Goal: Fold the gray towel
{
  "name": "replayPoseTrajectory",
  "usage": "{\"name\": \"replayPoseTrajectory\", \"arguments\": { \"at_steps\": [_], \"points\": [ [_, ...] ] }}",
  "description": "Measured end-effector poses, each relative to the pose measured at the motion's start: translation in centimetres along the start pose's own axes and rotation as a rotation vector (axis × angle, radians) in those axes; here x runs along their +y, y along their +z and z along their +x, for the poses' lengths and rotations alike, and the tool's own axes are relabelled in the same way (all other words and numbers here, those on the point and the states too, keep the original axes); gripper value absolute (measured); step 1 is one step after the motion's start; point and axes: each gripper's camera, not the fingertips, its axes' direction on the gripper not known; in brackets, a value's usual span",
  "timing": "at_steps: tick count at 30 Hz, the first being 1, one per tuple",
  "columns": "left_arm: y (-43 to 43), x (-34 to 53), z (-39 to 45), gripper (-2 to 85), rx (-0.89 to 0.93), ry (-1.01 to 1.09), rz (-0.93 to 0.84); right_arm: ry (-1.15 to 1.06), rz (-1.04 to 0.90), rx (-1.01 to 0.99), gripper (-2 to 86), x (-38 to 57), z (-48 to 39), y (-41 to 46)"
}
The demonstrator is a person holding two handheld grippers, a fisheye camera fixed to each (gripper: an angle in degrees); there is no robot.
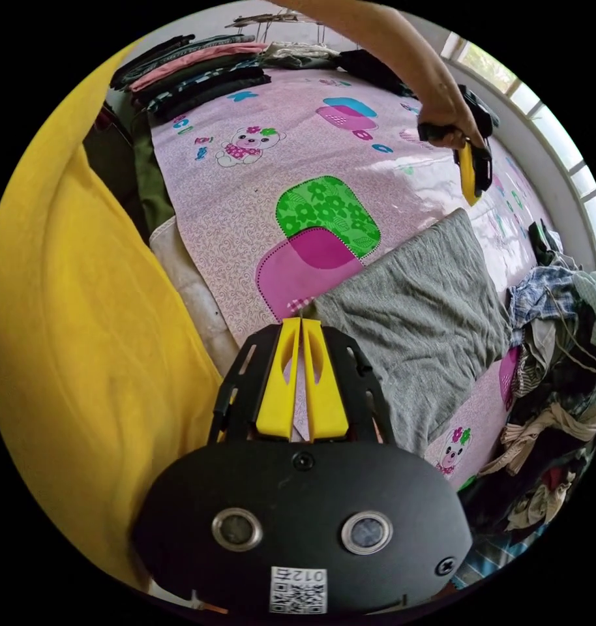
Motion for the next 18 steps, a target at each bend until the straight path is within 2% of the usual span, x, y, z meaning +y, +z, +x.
{"name": "replayPoseTrajectory", "arguments": {
  "at_steps": [4,8,15,18],
  "points": [
    [-1.2,3.7,-1.1,4.0,0.084,-0.057,0.0,0.021,0.013,-0.003,0.2,0.1,0.5,1.7],
    [2.0,6.1,0.0,4.8,0.146,-0.055,-0.083,0.033,0.018,-0.002,0.2,0.4,0.8,3.2],
    [0.9,5.9,2.5,0.7,0.043,-0.035,0.033,0.013,0.026,-0.007,0.1,0.7,1.0,4.5],
    [0.3,4.8,2.7,0.5,0.016,-0.028,0.024,-0.027,0.011,-0.018,0.1,0.8,1.0,5.3]
  ]
}}
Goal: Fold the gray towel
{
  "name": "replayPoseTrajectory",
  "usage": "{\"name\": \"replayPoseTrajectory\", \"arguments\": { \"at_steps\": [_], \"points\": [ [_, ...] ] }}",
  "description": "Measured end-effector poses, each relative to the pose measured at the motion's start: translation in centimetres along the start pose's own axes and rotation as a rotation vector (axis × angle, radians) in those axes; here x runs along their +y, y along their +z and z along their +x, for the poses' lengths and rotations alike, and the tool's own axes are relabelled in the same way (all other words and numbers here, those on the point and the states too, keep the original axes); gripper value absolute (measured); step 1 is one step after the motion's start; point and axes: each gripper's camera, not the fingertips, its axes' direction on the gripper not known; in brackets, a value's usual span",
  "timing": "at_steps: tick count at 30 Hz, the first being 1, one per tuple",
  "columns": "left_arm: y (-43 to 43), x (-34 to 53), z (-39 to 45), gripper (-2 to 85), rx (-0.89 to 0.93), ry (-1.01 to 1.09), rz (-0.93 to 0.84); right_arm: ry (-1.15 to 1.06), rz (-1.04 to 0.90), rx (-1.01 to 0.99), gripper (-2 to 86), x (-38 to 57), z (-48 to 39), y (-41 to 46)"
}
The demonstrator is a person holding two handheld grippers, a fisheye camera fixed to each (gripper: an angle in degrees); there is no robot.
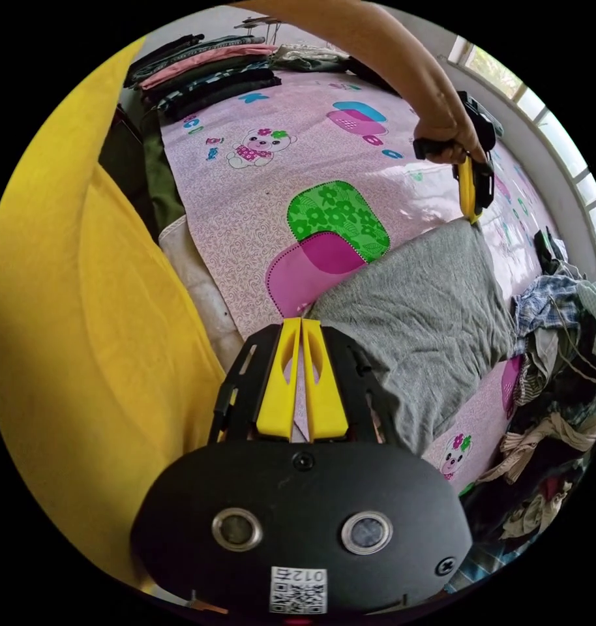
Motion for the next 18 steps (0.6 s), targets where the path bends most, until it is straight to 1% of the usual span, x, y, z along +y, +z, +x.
{"name": "replayPoseTrajectory", "arguments": {
  "at_steps": [3,4,6,10,12,15,16,18],
  "points": [
    [1.0,-0.5,0.1,0.4,0.01,0.022,-0.06,0.014,0.017,0.002,0.3,-0.2,0.8,0.5],
    [1.1,-0.4,0.0,0.3,0.009,0.02,-0.056,0.025,0.03,0.003,0.4,-0.5,1.1,0.6],
    [1.2,-0.1,-0.8,0.3,0.065,-0.016,-0.034,0.028,0.041,-0.001,0.7,-1.0,1.3,0.7],
    [1.6,0.9,-1.9,0.2,0.158,-0.059,-0.012,0.059,-0.046,0.014,1.2,-1.6,1.4,2.0],
    [1.7,1.7,-1.8,0.3,0.177,-0.05,0.001,0.082,-0.023,-0.003,1.3,-0.8,1.7,1.3],
    [0.7,2.9,-1.3,0.3,0.177,-0.031,0.047,0.189,-0.007,-0.025,1.4,1.5,2.5,0.2],
    [0.3,3.3,-1.1,0.3,0.175,-0.028,0.063,0.258,0.005,-0.032,1.5,2.7,3.1,-0.2],
    [-2.0,5.6,0.0,0.4,0.113,-0.01,0.171,0.388,0.027,-0.021,1.6,4.4,4.5,-0.8]
  ]
}}
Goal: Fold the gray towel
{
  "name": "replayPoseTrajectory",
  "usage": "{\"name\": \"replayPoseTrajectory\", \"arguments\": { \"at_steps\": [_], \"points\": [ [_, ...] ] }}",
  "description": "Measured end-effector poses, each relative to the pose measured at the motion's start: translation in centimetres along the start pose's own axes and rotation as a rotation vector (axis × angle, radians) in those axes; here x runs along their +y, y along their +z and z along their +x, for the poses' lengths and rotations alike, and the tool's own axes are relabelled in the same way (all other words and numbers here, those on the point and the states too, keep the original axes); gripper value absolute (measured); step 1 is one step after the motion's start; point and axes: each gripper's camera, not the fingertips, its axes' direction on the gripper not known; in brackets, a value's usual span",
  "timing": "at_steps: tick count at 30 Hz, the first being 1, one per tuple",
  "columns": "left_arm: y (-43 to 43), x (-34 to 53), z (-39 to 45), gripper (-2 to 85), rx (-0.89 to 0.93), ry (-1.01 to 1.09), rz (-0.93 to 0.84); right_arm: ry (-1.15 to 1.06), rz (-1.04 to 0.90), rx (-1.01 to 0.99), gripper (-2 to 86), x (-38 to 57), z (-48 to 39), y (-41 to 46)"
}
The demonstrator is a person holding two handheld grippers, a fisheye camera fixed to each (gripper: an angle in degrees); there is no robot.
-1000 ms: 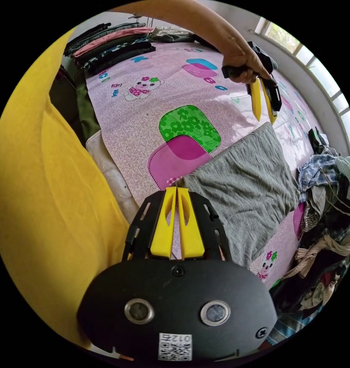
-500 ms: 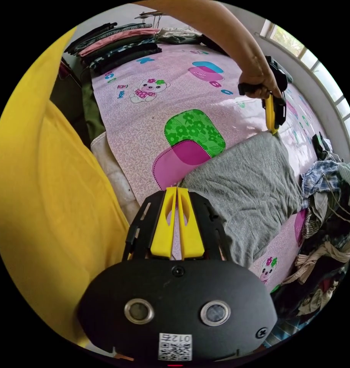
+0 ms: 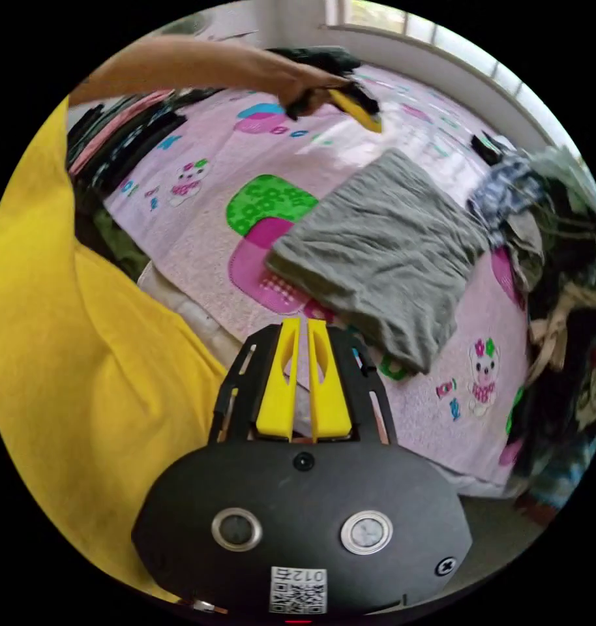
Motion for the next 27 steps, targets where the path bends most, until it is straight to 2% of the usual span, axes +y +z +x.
{"name": "replayPoseTrajectory", "arguments": {
  "at_steps": [3,6,9,12,15,17,24,27],
  "points": [
    [-1.7,3.1,3.4,0.4,-0.117,0.098,0.067,0.215,0.03,-0.035,1.9,0.5,3.7,-0.4],
    [1.2,5.6,7.3,0.4,-0.081,0.235,-0.04,0.319,0.047,-0.159,1.7,0.2,5.9,-0.2],
    [6.5,7.4,10.6,0.4,-0.131,0.348,-0.198,0.28,0.071,-0.233,1.3,-0.8,5.2,-0.2],
    [9.9,8.0,11.6,0.4,-0.157,0.353,-0.238,0.256,0.088,-0.252,1.0,-1.8,4.4,-0.1],
    [12.0,7.8,10.8,0.4,-0.207,0.297,-0.249,0.251,-0.017,-0.307,0.8,-2.4,4.1,1.6],
    [12.7,7.6,10.1,0.4,-0.21,0.267,-0.249,0.272,-0.003,-0.335,0.8,-1.6,4.2,1.0],
    [11.7,10.2,9.8,0.4,-0.129,0.222,-0.18,0.149,0.068,-0.202,1.3,-0.1,1.1,-2.4],
    [12.3,11.0,10.1,0.4,-0.135,0.244,-0.182,0.001,0.067,-0.138,1.6,-1.0,-2.0,-2.8]
  ]
}}
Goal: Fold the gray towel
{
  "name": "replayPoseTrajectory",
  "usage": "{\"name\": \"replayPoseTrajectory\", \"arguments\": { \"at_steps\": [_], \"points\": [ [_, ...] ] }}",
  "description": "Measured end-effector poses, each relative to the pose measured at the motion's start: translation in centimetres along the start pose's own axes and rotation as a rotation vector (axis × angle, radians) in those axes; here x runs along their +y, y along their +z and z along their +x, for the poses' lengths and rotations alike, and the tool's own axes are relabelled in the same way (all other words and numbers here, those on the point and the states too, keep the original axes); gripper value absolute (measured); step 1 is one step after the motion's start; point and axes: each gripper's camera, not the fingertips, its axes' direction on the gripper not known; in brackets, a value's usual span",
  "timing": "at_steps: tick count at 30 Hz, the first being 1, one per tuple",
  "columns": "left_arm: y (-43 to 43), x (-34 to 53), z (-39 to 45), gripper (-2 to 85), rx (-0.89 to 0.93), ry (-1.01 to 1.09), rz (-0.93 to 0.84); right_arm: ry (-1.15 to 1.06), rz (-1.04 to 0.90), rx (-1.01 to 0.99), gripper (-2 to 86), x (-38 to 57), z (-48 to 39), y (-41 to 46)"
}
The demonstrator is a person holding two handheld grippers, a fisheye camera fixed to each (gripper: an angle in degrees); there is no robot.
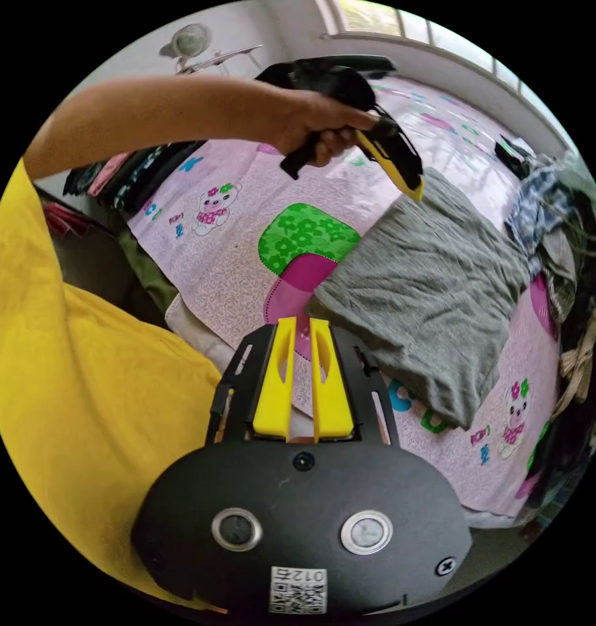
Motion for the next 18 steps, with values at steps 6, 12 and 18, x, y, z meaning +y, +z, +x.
{"name": "replayPoseTrajectory", "arguments": {
  "at_steps": [6,12,18],
  "points": [
    [3.7,-1.7,1.0,0.3,-0.077,0.033,-0.082,-0.212,-0.039,0.22,1.8,-0.6,-4.5,0.9],
    [5.7,-2.7,1.6,0.0,-0.103,0.06,-0.119,-0.241,-0.074,0.323,1.7,-0.8,-5.4,-0.1],
    [7.2,-2.8,0.6,0.0,-0.066,0.004,-0.136,-0.305,-0.084,0.294,0.7,-0.7,-6.4,-3.3]
  ]
}}
